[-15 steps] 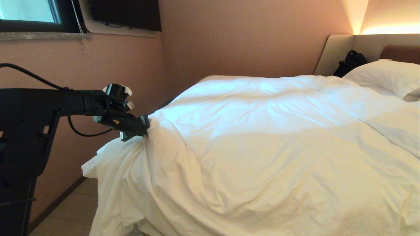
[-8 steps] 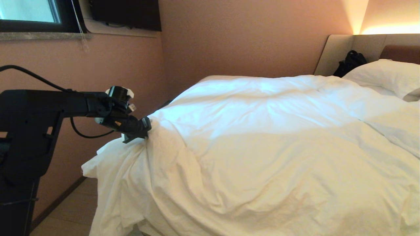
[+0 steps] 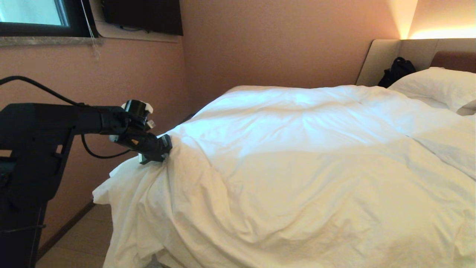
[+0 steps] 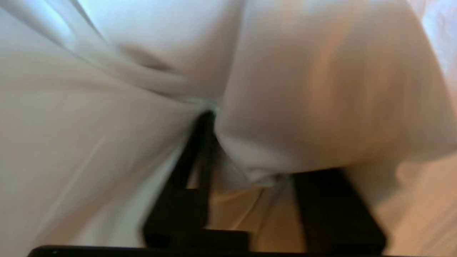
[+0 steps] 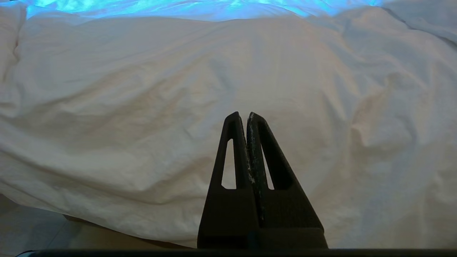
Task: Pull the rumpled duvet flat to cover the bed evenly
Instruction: Flatten the corners of the folded blanket
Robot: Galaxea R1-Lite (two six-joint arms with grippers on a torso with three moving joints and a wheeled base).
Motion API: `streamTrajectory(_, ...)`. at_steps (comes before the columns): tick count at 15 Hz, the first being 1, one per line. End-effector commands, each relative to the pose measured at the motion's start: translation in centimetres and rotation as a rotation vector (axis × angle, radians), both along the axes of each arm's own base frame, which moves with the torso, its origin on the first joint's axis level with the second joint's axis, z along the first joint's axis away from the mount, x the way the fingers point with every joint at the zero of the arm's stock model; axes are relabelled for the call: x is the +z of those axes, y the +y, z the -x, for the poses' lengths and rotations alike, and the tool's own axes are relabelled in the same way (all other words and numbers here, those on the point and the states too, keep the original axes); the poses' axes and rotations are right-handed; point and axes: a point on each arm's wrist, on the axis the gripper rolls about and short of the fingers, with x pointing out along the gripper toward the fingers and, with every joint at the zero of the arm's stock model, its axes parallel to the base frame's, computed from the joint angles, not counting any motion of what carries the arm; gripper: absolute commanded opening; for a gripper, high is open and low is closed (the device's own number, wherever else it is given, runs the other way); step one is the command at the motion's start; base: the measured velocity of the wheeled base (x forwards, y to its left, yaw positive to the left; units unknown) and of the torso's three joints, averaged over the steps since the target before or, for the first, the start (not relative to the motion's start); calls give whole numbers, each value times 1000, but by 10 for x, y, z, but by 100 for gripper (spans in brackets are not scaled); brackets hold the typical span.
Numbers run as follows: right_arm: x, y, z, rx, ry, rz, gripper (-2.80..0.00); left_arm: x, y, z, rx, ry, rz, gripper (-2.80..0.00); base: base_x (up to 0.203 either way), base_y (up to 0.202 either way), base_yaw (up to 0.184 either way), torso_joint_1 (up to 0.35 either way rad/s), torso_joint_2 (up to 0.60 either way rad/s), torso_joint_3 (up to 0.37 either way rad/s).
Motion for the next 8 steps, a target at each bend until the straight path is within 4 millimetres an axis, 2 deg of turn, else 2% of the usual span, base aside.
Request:
streamTrajectory(1, 0, 0, 0, 1, 1, 1, -280, -1, 0, 0, 2, 10, 3, 0, 0, 0, 0, 0, 0, 0)
streamTrajectory(4, 0, 0, 0, 0, 1, 1, -280, 2, -3, 11, -8, 85, -1, 0, 0, 0, 0, 0, 0, 0)
streamTrajectory(8, 0, 0, 0, 1, 1, 1, -280, 16, -4, 24, -11, 121, -2, 0, 0, 0, 0, 0, 0, 0)
